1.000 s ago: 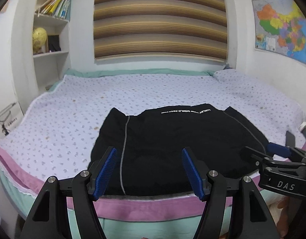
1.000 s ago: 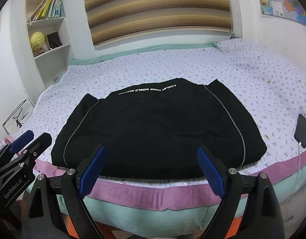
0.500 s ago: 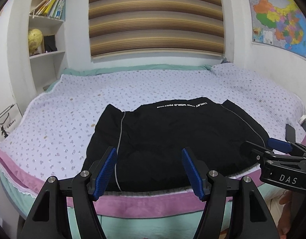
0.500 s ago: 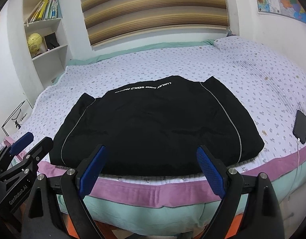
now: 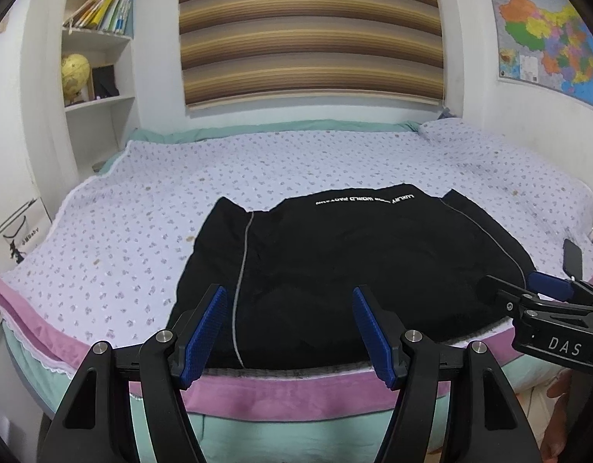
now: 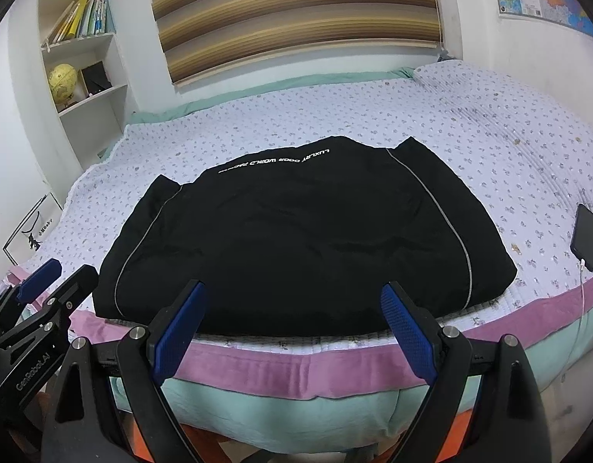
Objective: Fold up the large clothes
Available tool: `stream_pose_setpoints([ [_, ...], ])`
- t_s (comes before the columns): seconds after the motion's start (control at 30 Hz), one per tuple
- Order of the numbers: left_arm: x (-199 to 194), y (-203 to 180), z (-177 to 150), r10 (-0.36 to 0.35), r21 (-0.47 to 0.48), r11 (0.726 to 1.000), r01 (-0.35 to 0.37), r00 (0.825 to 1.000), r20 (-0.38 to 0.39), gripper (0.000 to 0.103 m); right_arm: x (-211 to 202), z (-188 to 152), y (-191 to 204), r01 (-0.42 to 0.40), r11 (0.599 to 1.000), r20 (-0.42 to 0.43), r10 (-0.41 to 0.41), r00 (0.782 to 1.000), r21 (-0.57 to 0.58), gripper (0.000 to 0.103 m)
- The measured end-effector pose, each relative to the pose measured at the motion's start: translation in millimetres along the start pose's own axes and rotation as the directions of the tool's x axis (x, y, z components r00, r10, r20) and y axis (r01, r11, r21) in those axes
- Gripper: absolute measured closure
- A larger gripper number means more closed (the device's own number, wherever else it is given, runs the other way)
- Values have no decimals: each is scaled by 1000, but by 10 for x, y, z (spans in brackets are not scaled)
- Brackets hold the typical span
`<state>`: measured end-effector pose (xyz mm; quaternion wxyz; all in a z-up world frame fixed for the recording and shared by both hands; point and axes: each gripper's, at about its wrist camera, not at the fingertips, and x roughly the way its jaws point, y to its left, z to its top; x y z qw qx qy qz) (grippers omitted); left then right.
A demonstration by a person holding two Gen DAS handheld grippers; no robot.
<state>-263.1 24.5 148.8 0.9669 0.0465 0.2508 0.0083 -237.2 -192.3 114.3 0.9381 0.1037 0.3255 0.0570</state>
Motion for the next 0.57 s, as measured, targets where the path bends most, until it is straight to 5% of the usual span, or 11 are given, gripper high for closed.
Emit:
stream_pose_setpoints([
  [0.37, -87, 83, 330, -5, 15, 1000, 4, 997, 76, 34, 13, 204, -113, 60, 998, 16, -59, 998, -20, 10],
  [0.5, -214, 52, 476, -165, 73, 985, 156, 975, 150, 34, -3, 343, -64, 78, 995, 51, -75, 996, -59, 10],
  [0.57, -228, 31, 524, -160, 83, 985, 149, 975, 152, 34, -2, 377, -59, 82, 994, 58, -78, 995, -72, 10],
])
